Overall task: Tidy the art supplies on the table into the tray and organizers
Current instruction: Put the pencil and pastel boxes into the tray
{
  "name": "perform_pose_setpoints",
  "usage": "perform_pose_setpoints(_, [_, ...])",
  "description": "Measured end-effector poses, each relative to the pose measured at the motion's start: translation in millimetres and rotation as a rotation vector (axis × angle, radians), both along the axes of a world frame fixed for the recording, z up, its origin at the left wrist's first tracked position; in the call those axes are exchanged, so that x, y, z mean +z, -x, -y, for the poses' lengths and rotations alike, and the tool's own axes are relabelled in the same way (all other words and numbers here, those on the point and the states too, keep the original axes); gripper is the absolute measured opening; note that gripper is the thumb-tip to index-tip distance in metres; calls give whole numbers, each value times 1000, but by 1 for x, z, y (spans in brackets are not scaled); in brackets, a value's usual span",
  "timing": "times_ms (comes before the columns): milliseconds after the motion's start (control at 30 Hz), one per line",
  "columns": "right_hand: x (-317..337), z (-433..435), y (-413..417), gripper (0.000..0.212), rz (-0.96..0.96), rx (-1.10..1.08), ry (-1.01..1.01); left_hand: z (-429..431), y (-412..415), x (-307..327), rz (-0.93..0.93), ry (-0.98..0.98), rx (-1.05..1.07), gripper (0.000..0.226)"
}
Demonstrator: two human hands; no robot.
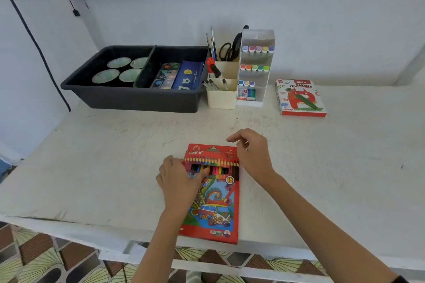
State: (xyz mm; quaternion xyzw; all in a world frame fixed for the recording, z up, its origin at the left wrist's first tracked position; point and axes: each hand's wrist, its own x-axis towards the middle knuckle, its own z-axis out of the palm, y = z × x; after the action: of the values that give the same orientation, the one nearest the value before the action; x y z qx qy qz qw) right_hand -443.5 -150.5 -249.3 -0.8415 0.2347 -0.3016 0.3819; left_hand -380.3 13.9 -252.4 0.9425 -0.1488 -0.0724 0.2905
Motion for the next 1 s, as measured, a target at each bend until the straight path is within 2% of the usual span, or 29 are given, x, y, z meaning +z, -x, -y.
perform_pose_setpoints(167, [-4,22,17,34,25,-36,-27,2,9,13,-163,399,-59,40])
perform_pose_setpoints(367, [3,67,28,37,9,-170,-102,17,6,28,-406,570,-129,39])
perform_pose_setpoints(533, [7,120,30,16,-17,-399,-143,54,-1,39,-505,672,-108,44])
perform_pose_setpoints(600, [9,145,29,15,-57,-512,-172,71,-5,42,-546,727,-104,43])
perform_pose_setpoints(700, [16,183,27,23,-218,-710,-105,99,-11,48,-615,810,-98,41])
perform_pose_setpoints(767, [17,205,25,37,-377,-778,-44,118,-14,51,-664,860,-103,36])
perform_pose_setpoints(900, [15,236,14,68,-641,-757,-63,149,-19,52,-726,905,-69,31])
perform_pose_setpoints(1000, [11,244,3,71,-684,-724,-61,168,-21,51,-748,900,-35,31])
